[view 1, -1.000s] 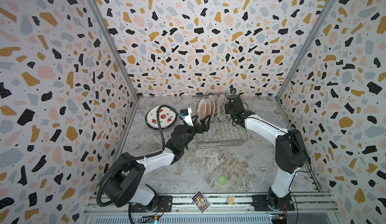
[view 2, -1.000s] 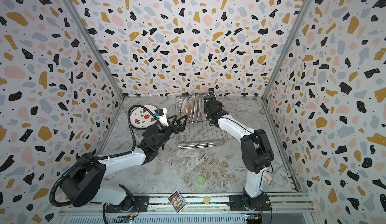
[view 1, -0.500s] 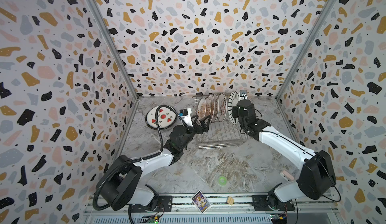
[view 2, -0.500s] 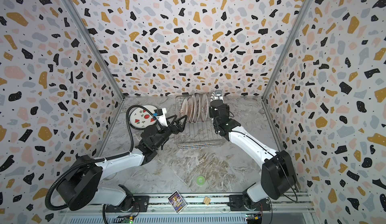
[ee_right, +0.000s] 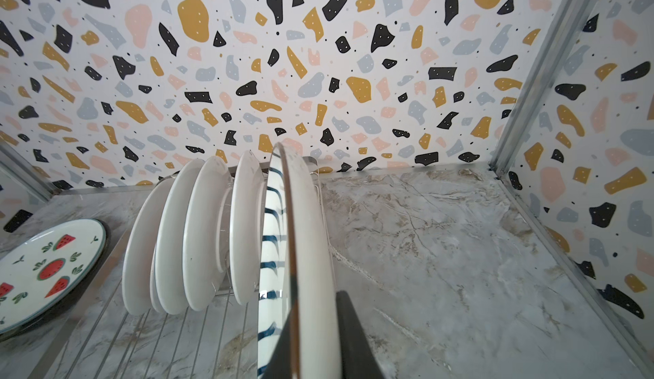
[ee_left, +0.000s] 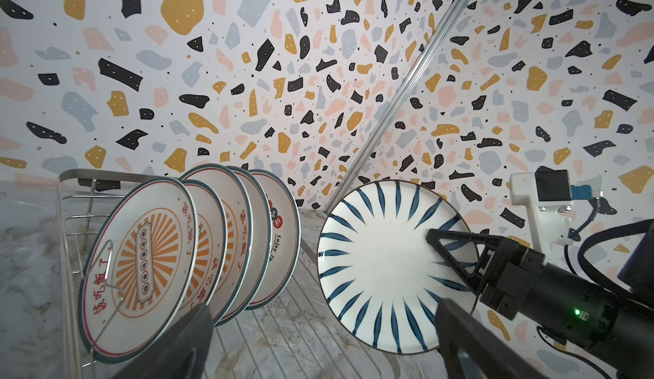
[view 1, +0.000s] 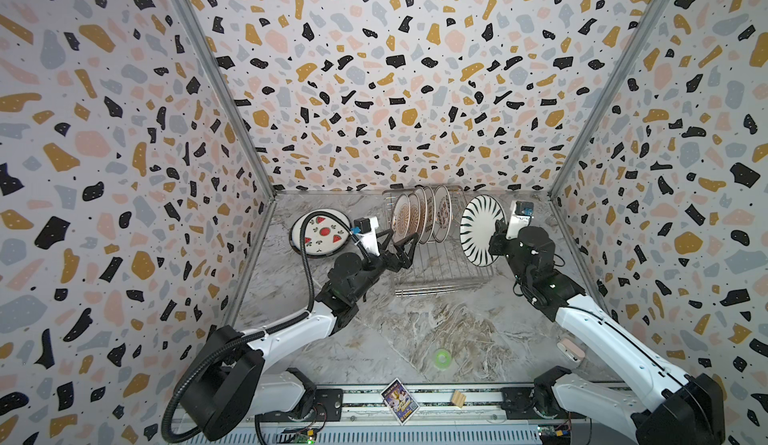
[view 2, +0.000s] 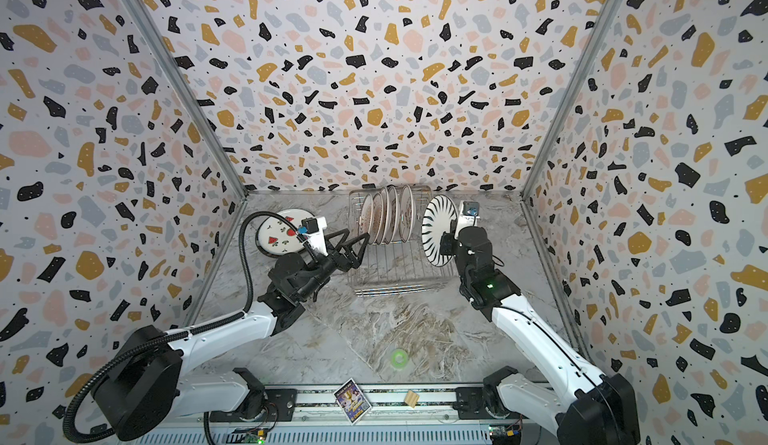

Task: Unload the plates from the dish rack
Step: 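Lift the blue-striped plate out of the rack with the right gripper, then grasp the blue-striped plate's rim with the left gripper while the right holds it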

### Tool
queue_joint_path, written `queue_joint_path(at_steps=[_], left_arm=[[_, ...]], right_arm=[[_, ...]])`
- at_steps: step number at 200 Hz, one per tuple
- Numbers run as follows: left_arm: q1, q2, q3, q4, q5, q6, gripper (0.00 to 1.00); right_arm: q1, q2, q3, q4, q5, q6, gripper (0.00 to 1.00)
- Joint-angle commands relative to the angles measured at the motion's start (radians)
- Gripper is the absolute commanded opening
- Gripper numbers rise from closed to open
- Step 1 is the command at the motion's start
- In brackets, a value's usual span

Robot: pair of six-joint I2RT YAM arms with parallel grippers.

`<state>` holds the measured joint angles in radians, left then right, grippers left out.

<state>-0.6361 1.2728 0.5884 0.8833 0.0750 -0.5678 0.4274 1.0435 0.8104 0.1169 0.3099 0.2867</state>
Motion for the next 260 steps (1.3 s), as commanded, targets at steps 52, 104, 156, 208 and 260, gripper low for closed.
queue_joint_path(at_steps=[52, 104, 156, 208, 260], left_arm=[[-0.002, 0.018, -0.037, 0.162, 0.129, -0.043, 0.99], [-0.01, 0.152, 0.062, 0.209, 0.343, -0.121, 1.0], [-0.049, 0.205, 0.135, 0.075, 0.294, -0.079, 1.0], [-0.058, 0.305, 0.177, 0.164, 0.321, -0.168, 0.92], [-0.059, 0.326, 0.17, 0.262, 0.327, -0.251, 0.62]], right_arm=[[-0.304, -0.13, -0.147, 0.368, -0.67, 0.296, 0.08], [-0.379, -0.098, -0.218, 0.554, -0.872, 0.433, 0.08], [-0.377, -0.007, -0.271, 0.836, -1.046, 0.614, 0.08], [-0.294, 0.04, -0.254, 0.864, -1.036, 0.599, 0.08], [-0.268, 0.066, -0.244, 0.889, -1.034, 0.598, 0.08]])
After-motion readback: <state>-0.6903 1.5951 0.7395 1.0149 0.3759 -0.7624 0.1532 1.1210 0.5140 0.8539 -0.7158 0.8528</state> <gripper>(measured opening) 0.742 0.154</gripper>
